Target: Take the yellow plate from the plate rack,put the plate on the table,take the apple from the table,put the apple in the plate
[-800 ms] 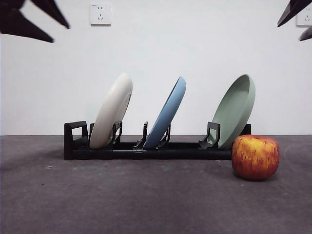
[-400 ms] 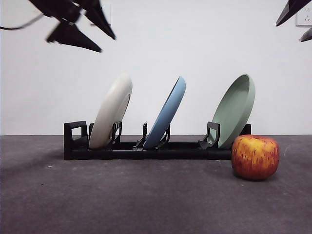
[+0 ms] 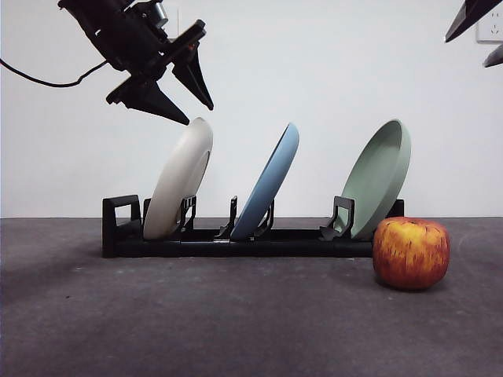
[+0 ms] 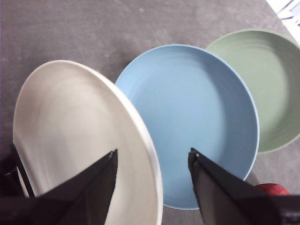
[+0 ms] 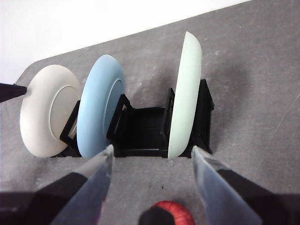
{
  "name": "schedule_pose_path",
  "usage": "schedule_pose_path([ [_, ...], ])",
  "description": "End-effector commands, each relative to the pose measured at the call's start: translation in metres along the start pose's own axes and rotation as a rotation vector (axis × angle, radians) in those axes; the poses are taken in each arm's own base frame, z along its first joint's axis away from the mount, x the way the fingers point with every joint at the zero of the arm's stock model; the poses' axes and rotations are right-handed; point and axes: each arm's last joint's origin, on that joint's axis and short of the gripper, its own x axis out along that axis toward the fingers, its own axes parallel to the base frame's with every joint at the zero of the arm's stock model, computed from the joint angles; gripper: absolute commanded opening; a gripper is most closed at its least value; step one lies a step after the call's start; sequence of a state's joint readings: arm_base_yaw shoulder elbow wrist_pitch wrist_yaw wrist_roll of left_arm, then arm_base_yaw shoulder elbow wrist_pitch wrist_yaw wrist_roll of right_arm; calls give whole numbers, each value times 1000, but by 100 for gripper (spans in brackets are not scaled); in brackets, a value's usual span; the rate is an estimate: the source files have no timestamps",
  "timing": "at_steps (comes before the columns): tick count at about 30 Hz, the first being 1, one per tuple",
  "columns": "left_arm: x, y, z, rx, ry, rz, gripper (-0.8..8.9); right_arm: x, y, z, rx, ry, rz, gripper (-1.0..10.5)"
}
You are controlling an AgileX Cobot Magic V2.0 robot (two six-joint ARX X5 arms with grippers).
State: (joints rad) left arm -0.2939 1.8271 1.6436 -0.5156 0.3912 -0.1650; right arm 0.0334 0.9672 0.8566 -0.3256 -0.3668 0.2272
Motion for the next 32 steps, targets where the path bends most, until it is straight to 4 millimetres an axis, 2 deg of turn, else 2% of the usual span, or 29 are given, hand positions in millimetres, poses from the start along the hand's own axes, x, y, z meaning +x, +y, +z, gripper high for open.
schedule_pose_path([
  [1,10,1,-4,8,28,3,251,0,1,1,-11,-4,4,285],
  [5,14,1,-6,6,41,1,239,0,1,1,-11,-3,4,284],
  [6,14,0,-6,8,42,-1,198,0,1,1,-11,-3,4,284],
  [9,14,0,-7,25,44,-8,-24,0,1,1,-11,-3,4,284],
  [19,8,-3,-2,36,26,-18,-8,0,1,1,-9,0,3,284],
  [24,-15,-18,8,56,11,-30,-8,0,1,1,-8,2,2,284],
  [29,-51,-48,20,143,-1,-100,-8,0,1,1,-8,3,2,284],
  [32,-75,-69,20,207,5,-125,-8,0,1,1,-8,3,2,284],
])
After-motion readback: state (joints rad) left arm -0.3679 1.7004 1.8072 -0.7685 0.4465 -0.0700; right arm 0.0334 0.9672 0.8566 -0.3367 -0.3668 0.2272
